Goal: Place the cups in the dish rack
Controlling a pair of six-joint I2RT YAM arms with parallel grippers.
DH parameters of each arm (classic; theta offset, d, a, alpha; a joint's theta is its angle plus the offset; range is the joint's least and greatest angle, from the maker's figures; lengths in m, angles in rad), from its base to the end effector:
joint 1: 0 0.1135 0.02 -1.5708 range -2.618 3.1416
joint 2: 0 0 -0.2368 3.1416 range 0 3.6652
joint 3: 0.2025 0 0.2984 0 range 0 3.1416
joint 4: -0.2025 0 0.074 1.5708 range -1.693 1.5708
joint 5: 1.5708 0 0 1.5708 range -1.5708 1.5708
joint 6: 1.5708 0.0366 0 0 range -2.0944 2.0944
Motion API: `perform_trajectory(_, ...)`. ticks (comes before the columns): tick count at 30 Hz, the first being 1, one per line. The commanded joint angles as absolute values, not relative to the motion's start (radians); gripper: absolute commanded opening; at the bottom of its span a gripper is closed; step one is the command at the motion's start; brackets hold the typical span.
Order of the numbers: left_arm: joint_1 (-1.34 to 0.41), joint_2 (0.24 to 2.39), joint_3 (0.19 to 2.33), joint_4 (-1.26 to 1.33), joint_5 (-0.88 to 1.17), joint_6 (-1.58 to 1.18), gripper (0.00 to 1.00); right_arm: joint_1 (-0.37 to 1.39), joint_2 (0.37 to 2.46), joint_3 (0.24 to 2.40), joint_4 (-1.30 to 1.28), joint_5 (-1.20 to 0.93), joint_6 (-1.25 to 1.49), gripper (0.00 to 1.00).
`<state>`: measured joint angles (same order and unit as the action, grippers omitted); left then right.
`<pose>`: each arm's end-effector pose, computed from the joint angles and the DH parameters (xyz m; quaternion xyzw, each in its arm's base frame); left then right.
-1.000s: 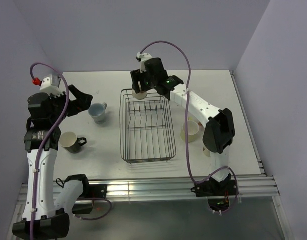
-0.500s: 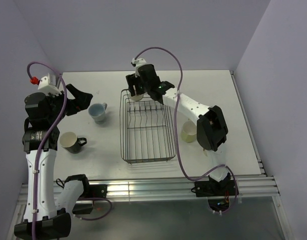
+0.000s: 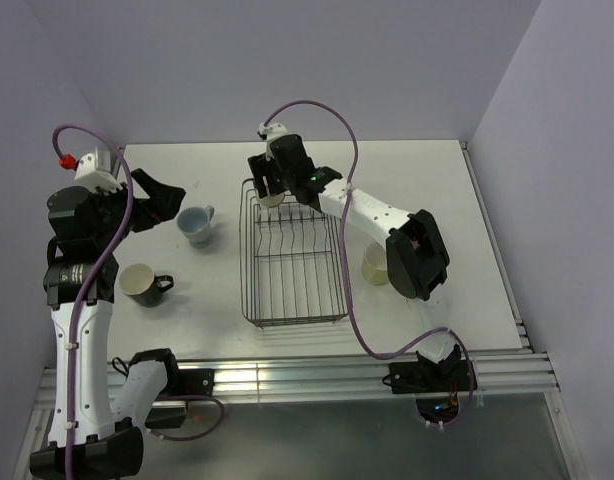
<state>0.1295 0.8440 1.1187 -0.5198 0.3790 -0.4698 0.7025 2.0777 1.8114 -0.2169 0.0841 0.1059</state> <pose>0.2323 0.0166 0.4013 -0.1178 0.7739 -0.2487 0.5705 0.4069 0.3405 0.2502 -0.2305 0.8236 0.1702 0.4894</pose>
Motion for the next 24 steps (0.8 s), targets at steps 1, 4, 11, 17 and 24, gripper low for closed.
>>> perform_trajectory(1,0.133,0.833,1.121,-0.476,0.402,-0.485,0.99,0.712,2.085,1.813,-0.135,0.101,0.097,0.0)
perform_trajectory(4,0.135,0.836,1.126,-0.482,0.405,-0.483,0.99,0.712,2.094,1.816,-0.137,0.101,0.098,0.0)
perform_trajectory(11,0.14,0.841,1.127,-0.489,0.399,-0.477,0.99,0.713,2.109,1.816,-0.135,0.095,0.103,0.0)
perform_trajectory(17,0.14,0.844,1.12,-0.486,0.405,-0.483,0.99,0.719,2.123,1.81,-0.129,0.101,0.109,0.0)
perform_trajectory(24,0.14,0.848,1.114,-0.488,0.402,-0.48,0.99,0.724,2.141,1.809,-0.14,0.097,0.115,0.0)
